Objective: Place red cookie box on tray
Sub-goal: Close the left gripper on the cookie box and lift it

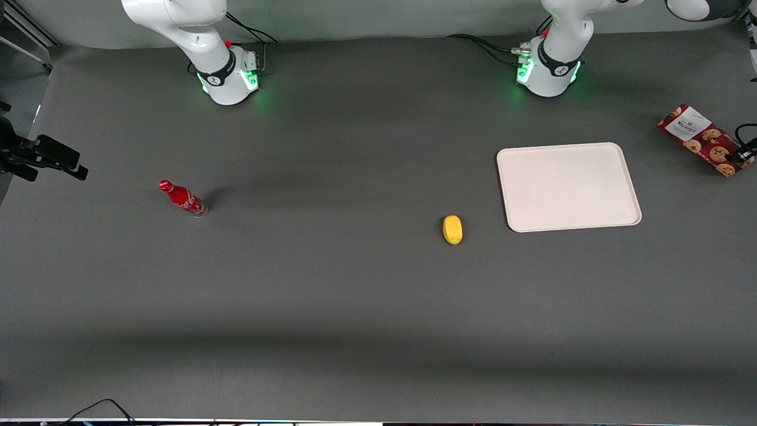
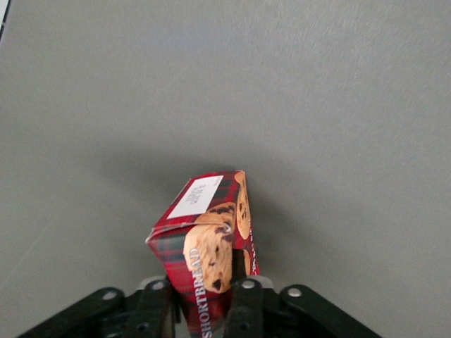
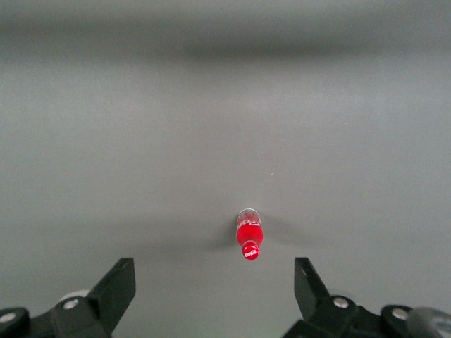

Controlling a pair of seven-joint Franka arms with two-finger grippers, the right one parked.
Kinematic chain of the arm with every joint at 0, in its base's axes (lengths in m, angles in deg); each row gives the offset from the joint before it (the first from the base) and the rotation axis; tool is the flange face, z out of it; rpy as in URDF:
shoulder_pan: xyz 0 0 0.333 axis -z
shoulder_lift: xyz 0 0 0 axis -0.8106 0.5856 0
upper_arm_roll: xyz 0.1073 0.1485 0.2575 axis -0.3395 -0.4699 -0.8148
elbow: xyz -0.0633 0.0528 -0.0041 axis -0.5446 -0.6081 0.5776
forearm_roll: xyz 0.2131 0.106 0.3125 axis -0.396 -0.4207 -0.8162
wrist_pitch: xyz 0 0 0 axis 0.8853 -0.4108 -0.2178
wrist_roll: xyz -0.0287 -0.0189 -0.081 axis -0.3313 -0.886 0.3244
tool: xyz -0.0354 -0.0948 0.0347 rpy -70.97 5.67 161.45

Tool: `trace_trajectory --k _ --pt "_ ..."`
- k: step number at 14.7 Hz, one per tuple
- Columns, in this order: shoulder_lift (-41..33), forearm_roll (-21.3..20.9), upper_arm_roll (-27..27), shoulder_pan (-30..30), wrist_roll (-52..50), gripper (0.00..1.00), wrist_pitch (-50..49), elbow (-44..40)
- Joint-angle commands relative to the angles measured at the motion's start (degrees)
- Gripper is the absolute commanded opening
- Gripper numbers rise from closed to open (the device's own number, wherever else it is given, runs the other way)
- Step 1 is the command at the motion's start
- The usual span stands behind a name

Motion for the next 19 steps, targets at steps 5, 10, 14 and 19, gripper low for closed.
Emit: trace_trajectory --k 5,10,14,19 --pt "-5.23 -2.19 -1.83 3.21 0.42 0.00 -23.59 -16.89" --pt "-7.61 -10.90 1.14 5.23 -0.55 0.00 -46.62 -37.63" --pt "-8.22 -11.00 6.15 5.32 -5.98 0.00 -60.52 -52.23" --pt "-14.71 -18.88 22.91 6.46 -9.96 0.00 -65.92 -53.07"
